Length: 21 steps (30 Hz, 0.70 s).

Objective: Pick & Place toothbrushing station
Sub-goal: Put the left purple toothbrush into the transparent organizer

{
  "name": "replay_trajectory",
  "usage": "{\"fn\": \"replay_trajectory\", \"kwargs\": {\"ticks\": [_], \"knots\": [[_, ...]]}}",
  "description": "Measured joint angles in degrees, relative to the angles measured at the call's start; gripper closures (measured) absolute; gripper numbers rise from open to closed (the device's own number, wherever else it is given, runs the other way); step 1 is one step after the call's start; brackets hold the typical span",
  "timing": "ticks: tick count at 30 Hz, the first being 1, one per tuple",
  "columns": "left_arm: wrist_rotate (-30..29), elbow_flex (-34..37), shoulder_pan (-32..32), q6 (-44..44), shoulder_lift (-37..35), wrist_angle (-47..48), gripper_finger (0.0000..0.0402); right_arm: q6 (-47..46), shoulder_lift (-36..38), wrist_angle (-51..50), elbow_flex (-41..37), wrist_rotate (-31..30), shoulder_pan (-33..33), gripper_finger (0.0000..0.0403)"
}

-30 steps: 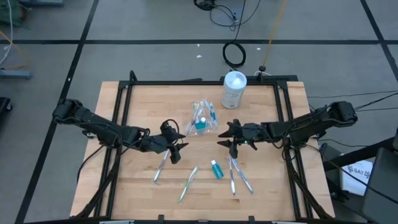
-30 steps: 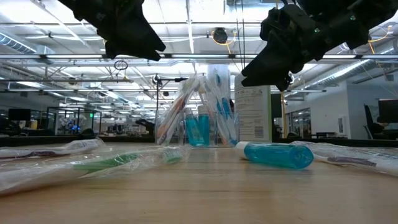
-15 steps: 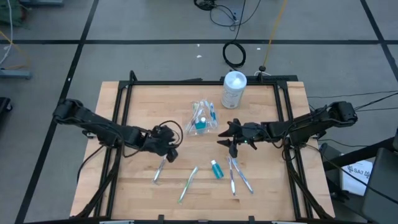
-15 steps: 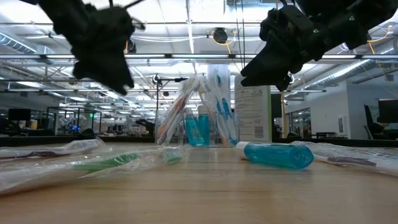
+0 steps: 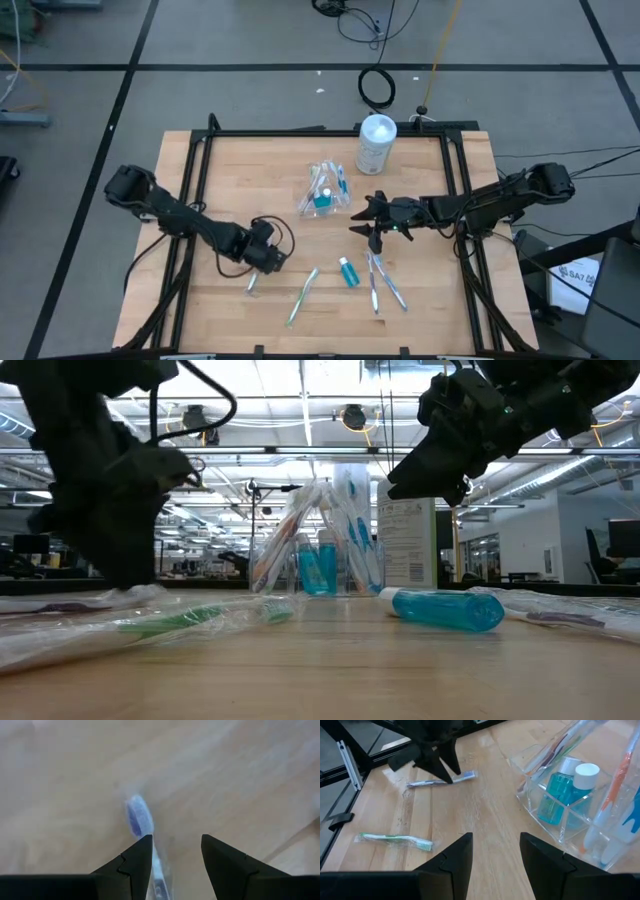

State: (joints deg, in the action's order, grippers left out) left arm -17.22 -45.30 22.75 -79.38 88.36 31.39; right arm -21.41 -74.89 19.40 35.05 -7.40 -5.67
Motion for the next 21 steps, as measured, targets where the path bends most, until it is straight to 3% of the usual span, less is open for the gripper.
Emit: {"fn": "replay_trajectory", "kwargs": {"ticks": [7,21], "knots": [[2.6,0.0,0.4,-2.7,1.6,3.8,0.0225,0.0,0.0,0.0,0.0,0.0,0.0,0.0247],[-2.3,0.0,2.6,-4.5,-3.8,6.2,0.0225,1.7,0.0,0.0,0.0,0.0,0.1,0.0247]]}}
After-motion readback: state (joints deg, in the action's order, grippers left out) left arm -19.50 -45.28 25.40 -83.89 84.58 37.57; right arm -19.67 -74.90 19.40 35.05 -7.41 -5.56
